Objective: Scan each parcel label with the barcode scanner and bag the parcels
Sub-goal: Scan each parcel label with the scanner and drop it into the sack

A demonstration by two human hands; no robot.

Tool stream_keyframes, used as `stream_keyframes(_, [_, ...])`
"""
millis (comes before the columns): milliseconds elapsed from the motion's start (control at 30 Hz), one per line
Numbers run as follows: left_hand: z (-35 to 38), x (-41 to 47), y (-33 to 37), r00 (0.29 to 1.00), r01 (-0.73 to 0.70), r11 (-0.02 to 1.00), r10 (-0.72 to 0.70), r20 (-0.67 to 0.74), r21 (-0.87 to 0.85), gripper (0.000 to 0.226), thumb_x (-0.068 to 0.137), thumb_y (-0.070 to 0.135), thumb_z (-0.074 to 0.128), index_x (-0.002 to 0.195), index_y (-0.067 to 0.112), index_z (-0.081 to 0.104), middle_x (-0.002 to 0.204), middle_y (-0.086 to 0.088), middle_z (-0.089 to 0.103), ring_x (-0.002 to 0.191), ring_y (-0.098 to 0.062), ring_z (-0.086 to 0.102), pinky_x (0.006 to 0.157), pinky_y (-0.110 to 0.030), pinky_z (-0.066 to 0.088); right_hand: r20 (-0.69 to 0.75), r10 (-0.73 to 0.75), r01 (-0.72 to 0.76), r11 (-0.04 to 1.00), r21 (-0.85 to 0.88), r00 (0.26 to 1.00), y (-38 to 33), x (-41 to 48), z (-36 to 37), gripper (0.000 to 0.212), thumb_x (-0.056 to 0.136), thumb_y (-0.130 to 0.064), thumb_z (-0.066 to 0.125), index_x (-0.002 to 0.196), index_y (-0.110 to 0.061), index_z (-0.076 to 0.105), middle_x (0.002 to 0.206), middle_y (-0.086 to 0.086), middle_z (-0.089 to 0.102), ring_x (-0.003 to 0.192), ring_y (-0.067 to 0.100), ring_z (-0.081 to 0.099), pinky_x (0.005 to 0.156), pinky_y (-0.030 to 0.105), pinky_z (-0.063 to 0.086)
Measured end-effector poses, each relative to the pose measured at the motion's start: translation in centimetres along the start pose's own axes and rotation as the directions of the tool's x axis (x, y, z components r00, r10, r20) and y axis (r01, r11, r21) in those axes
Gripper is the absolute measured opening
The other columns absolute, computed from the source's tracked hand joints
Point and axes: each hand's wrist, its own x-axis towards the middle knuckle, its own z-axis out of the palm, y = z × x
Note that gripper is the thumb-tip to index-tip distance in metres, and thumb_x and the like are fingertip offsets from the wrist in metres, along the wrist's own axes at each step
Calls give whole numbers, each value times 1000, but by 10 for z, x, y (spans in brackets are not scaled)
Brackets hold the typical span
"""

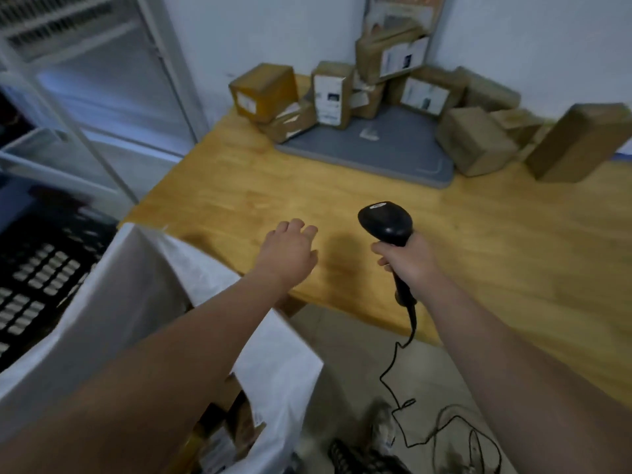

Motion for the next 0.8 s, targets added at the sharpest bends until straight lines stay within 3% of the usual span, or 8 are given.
stream_keyframes(133, [-17, 51, 41, 999, -19, 999, 18, -37, -37, 49, 99, 34, 45, 145, 18, 37, 143, -8, 41, 130, -28, 38, 101, -39, 38, -105, -5, 14, 996, 85, 994, -11, 35, -58, 10, 84, -16, 68, 90, -8, 66, 80, 10, 69, 64, 17, 65, 59, 25, 53])
stream_keyframes(267, [-22, 92, 79, 999, -14, 996, 10, -42, -91, 49, 99, 34, 45, 145, 18, 37, 141, -8, 43, 129, -28, 39, 103, -39, 39, -149, -15, 34, 991, 128, 989, -20, 69, -99, 13, 83, -18, 68, 84, -4, 67, 75, 11, 68, 58, 17, 64, 59, 28, 55])
stream_keyframes(433, [-33, 129, 97, 997, 22, 986, -34, -69, -166, 50, 99, 35, 45, 145, 17, 37, 142, -8, 43, 128, -28, 40, 103, -39, 40, -185, -129, 140, 989, 46, 974, -38, 106, -130, 18, 82, -15, 67, 74, 2, 65, 65, 13, 63, 55, 18, 61, 69, 39, 55])
stream_keyframes(633, [-63, 175, 58, 978, 124, 947, -167, -126, -295, 51, 100, 37, 46, 144, 13, 39, 143, -9, 44, 131, -29, 40, 104, -39, 37, -125, -255, 263, 963, 61, 959, -91, 160, -132, 23, 84, -18, 69, 68, -5, 59, 58, 7, 56, 50, 11, 58, 68, 39, 56])
stream_keyframes(800, [-92, 232, -15, 951, 188, 894, -270, -154, -406, 49, 101, 36, 45, 142, 9, 41, 140, -15, 44, 128, -32, 41, 103, -40, 36, -4, -346, 345, 934, 97, 938, -156, 213, -94, 23, 85, -20, 71, 69, -13, 55, 53, -2, 53, 49, 8, 54, 56, 25, 45])
